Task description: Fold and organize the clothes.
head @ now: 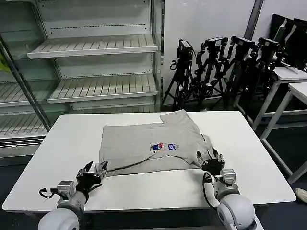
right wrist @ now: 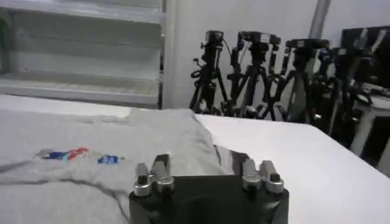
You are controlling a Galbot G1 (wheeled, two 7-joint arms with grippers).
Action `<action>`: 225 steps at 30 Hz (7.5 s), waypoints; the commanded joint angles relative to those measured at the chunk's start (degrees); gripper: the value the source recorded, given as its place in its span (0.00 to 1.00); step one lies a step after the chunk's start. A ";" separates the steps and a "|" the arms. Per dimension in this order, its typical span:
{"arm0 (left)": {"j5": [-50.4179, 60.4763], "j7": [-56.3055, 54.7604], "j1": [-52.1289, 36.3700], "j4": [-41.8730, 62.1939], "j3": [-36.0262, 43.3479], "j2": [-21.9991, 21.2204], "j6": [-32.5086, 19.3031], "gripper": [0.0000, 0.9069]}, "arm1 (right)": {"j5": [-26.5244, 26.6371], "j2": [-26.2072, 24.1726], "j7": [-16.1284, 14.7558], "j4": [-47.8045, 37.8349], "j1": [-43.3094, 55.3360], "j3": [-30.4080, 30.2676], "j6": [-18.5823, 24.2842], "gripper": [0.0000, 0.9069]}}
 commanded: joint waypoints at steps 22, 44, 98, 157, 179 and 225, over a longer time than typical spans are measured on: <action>-7.40 -0.76 2.12 -1.30 0.17 -1.03 2.53 0.02 | 10.17 -0.11 2.24 2.67 -3.31 0.65 -4.59 0.00; 1.20 -1.21 25.20 -21.48 -6.39 0.37 2.60 1.00 | 4.18 -2.53 2.11 28.99 -30.73 11.79 -2.46 1.00; -11.57 -5.79 -41.72 37.37 22.98 5.42 2.68 1.00 | 14.68 6.34 5.72 -40.31 40.67 -11.47 -5.53 1.00; -15.46 -2.34 -24.61 10.01 10.19 16.40 2.55 0.02 | 9.97 -2.97 0.75 -7.49 20.35 -7.58 5.80 0.00; 2.74 2.65 -3.95 3.75 6.63 17.05 0.72 0.02 | 1.14 -1.01 -1.59 1.47 -3.23 -0.93 7.12 0.00; 0.22 -9.81 2.11 5.99 4.47 -7.79 -12.73 0.70 | -2.48 4.38 1.35 15.55 -20.76 3.26 6.96 1.00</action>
